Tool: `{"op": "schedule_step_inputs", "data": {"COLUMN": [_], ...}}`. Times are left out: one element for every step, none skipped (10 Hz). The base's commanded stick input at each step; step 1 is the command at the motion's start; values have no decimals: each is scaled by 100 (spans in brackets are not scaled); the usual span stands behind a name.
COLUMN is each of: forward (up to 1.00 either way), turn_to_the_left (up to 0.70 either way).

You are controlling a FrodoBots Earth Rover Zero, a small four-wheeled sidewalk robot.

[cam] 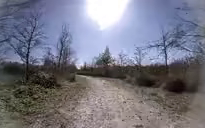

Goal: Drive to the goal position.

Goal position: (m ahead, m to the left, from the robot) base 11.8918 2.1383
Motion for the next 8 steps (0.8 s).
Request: {"op": "schedule_step_inputs", "data": {"forward": [50,50,50,50,50,50,50,50], "turn_to_the_left": [0,0,0,0,0,0,0,0]}}
